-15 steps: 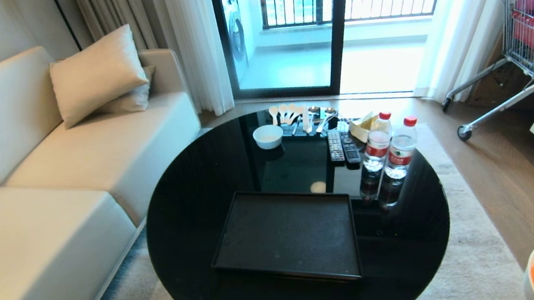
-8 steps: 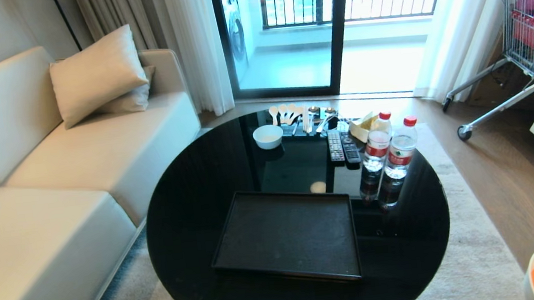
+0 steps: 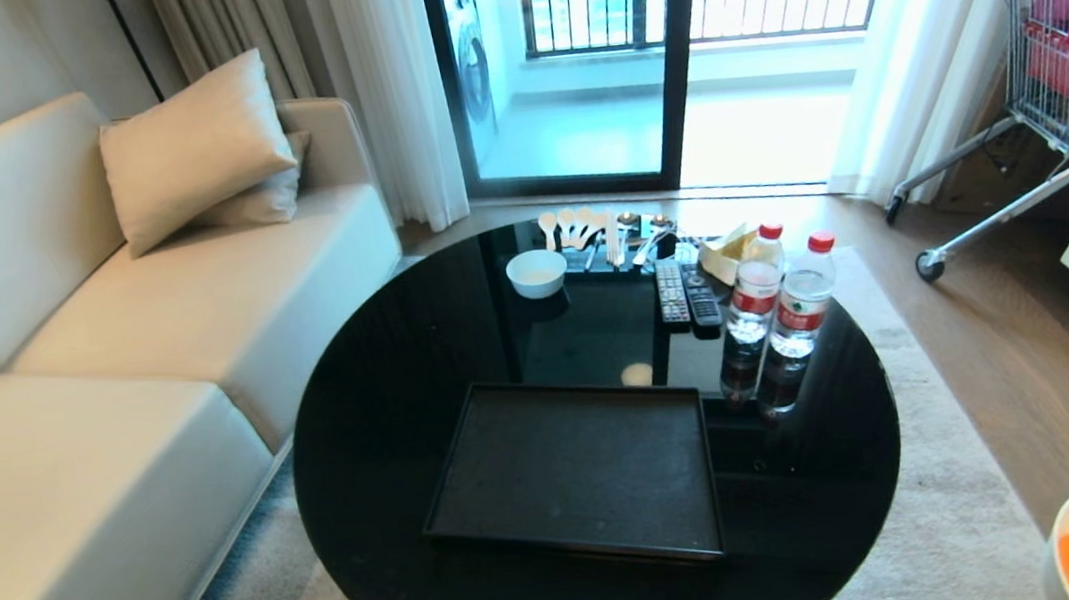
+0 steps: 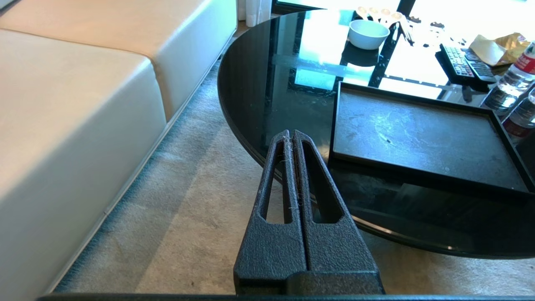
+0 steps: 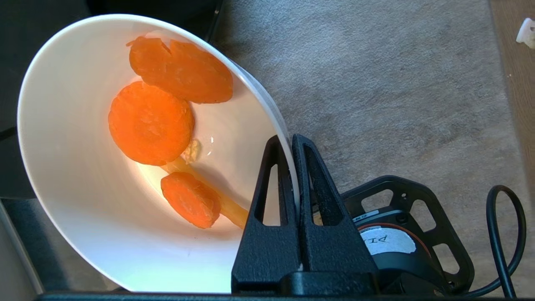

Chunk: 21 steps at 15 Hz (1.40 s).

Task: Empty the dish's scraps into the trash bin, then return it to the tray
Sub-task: Move the bowl over the trash can

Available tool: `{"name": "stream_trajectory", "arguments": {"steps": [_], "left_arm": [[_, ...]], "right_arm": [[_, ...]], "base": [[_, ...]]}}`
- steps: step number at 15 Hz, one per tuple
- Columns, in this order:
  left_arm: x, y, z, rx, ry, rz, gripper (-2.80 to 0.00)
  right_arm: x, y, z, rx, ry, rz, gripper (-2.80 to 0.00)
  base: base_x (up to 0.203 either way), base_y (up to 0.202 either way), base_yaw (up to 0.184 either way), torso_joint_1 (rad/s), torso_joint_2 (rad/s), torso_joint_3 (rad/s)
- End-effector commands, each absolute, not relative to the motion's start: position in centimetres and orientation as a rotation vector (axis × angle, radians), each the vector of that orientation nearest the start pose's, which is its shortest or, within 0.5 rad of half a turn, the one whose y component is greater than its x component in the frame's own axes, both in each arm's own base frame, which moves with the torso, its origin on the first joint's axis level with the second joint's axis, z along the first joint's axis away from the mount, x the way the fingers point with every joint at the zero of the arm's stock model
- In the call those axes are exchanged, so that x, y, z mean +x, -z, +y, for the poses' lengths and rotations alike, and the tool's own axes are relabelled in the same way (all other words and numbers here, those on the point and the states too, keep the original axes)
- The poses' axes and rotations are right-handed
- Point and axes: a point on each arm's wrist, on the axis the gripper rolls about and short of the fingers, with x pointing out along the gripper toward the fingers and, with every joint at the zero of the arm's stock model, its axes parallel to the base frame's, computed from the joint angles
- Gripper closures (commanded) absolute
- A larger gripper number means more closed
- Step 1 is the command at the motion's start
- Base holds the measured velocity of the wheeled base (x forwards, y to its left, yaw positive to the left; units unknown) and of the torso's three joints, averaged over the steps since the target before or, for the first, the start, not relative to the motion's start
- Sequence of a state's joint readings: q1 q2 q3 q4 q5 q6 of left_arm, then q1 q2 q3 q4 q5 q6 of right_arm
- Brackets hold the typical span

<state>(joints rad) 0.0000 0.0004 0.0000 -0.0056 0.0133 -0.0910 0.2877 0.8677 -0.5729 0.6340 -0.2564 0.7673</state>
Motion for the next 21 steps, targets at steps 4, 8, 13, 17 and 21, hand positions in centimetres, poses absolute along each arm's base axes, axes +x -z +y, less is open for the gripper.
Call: {"name": "stream_trajectory", "arguments": {"steps": [4,8,13,17,21], "left_arm": [[-2.28,-7.61,0.03,-0.092,-0.014,-0.007,0.0],[-2.28,-7.61,0.03,-0.092,-0.014,-0.007,0.0],[-2.28,-7.61,0.03,-0.092,-0.014,-0.007,0.0],[-2.28,-7.61,0.03,-0.092,-0.014,-0.007,0.0],[-2.28,-7.61,0.03,-0.092,-0.014,-0.007,0.0]], "right_arm": [[5.48,-16.49,1.04,0.461,0.318,0.862,0.0],[5.5,-16.46,1.05,0.46,0.317,0.863,0.0],[5.48,-16.43,1.09,0.463,0.314,0.865,0.0],[5.48,-16.42,1.09,0.463,0.314,0.865,0.0],[5.4,-16.02,1.06,0.458,0.319,0.877,0.0]], "base": [[0.0,0.0,0.0,0.0,0.0,0.0],[0.0,0.0,0.0,0.0,0.0,0.0],[0.0,0.0,0.0,0.0,0.0,0.0],[0.0,0.0,0.0,0.0,0.0,0.0],[0.0,0.0,0.0,0.0,0.0,0.0]]}}
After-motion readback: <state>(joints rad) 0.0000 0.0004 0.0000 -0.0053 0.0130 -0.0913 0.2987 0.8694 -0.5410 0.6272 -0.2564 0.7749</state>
